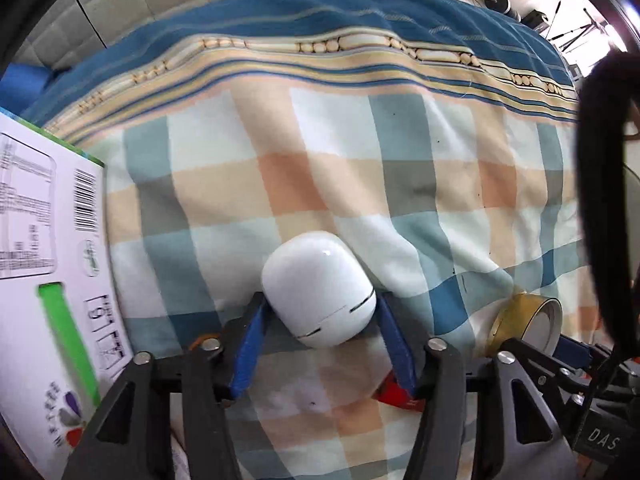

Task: Organize rigid objects
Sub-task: 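Grasp the white earbud case with the left tool while right holds tape, then carry tape roll and earbud case into the box and open both tools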

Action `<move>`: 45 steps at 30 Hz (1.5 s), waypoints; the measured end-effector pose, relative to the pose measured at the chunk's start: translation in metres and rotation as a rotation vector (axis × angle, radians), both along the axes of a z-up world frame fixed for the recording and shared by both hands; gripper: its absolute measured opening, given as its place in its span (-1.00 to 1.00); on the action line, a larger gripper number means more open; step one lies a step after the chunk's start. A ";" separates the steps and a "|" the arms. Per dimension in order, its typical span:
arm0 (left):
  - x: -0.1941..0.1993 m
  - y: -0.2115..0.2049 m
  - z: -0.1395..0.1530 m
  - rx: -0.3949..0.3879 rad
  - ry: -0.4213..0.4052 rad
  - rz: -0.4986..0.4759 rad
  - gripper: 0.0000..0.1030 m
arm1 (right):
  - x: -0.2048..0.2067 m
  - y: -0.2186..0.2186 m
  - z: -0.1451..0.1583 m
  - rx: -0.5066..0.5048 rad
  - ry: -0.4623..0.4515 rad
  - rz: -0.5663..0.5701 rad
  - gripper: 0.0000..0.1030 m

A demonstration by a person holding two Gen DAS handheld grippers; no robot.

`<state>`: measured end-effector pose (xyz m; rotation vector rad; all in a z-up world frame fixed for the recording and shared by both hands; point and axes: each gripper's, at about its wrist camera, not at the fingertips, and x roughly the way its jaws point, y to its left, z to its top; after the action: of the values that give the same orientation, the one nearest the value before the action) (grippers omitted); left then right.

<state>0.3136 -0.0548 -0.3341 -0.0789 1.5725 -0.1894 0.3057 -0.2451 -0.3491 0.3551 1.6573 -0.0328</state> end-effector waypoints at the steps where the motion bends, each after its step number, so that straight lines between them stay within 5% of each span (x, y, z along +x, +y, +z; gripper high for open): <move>1: 0.003 0.001 -0.001 0.000 -0.002 0.004 0.05 | 0.001 0.001 -0.001 0.000 0.000 0.000 0.36; 17: 0.012 0.009 0.032 -0.051 -0.060 0.004 -0.06 | -0.002 0.000 -0.001 -0.004 -0.001 0.020 0.36; 24: 0.001 0.020 0.089 -0.121 -0.156 -0.001 -0.06 | -0.013 0.002 0.019 0.018 -0.037 0.039 0.36; 30: -0.019 0.052 0.151 -0.187 -0.265 0.018 -0.06 | -0.027 0.021 0.081 0.070 -0.122 0.078 0.36; 38: -0.057 0.152 0.214 -0.210 -0.364 0.118 -0.06 | -0.041 0.109 0.174 0.145 -0.256 0.194 0.36; 45: -0.094 0.260 0.204 -0.127 -0.362 0.241 -0.06 | -0.055 0.237 0.192 0.216 -0.287 0.322 0.36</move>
<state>0.2201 0.2054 -0.1300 -0.3145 1.1774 -0.1064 0.2511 -0.0079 -0.1576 0.2390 1.4178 0.4230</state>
